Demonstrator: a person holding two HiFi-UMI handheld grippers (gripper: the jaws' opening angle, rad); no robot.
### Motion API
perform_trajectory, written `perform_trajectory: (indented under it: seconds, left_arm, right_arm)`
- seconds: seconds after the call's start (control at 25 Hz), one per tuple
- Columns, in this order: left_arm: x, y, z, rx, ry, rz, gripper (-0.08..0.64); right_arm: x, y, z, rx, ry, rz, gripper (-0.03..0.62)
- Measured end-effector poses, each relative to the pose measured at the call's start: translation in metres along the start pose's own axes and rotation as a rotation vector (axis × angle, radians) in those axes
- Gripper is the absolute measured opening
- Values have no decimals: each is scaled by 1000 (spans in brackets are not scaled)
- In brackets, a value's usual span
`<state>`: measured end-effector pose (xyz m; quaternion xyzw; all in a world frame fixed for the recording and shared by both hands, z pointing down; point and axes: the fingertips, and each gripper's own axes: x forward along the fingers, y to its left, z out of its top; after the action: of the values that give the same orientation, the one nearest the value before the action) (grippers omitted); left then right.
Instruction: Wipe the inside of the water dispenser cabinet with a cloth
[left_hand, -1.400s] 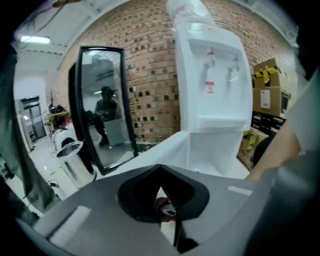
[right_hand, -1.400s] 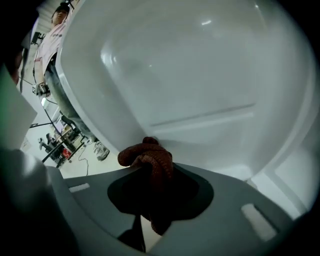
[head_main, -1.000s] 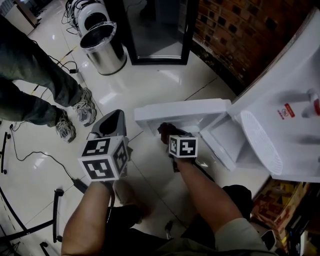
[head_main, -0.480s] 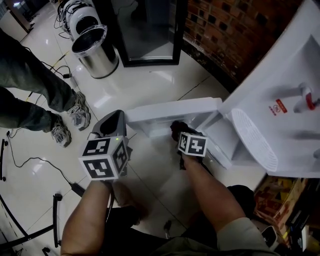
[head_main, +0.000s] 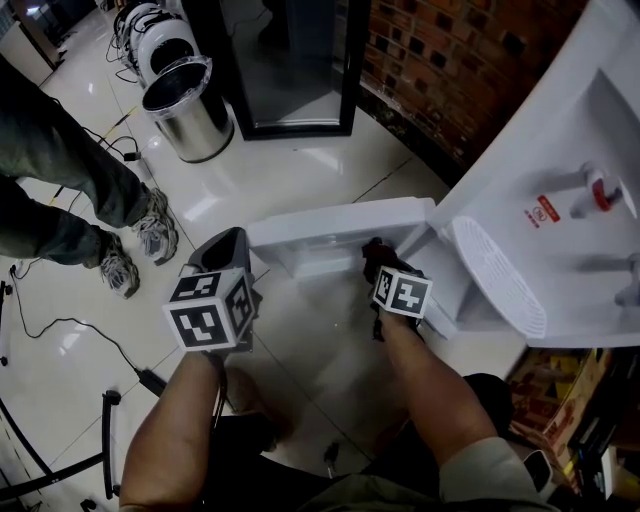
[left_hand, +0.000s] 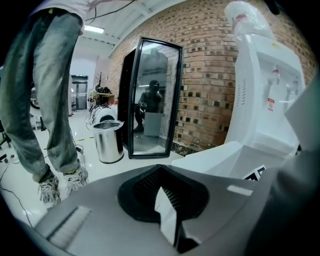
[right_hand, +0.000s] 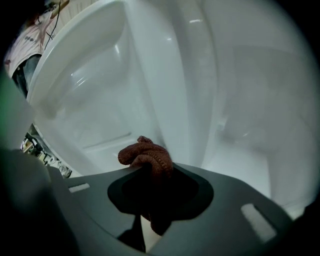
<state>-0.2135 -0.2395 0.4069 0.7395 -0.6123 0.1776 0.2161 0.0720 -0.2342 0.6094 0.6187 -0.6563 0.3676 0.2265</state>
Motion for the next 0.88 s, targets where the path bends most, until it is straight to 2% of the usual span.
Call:
perform_trajectory:
  seconds: [0.52,0.88]
  left_arm:
    - [1,0,0,-10,1,7,0]
    - [-1,-1,1,-4,-3,0,0]
  right_arm:
    - [-17,-48,9,2,-16,-128,104]
    - [-16,-54,10,0,-13,-143,104]
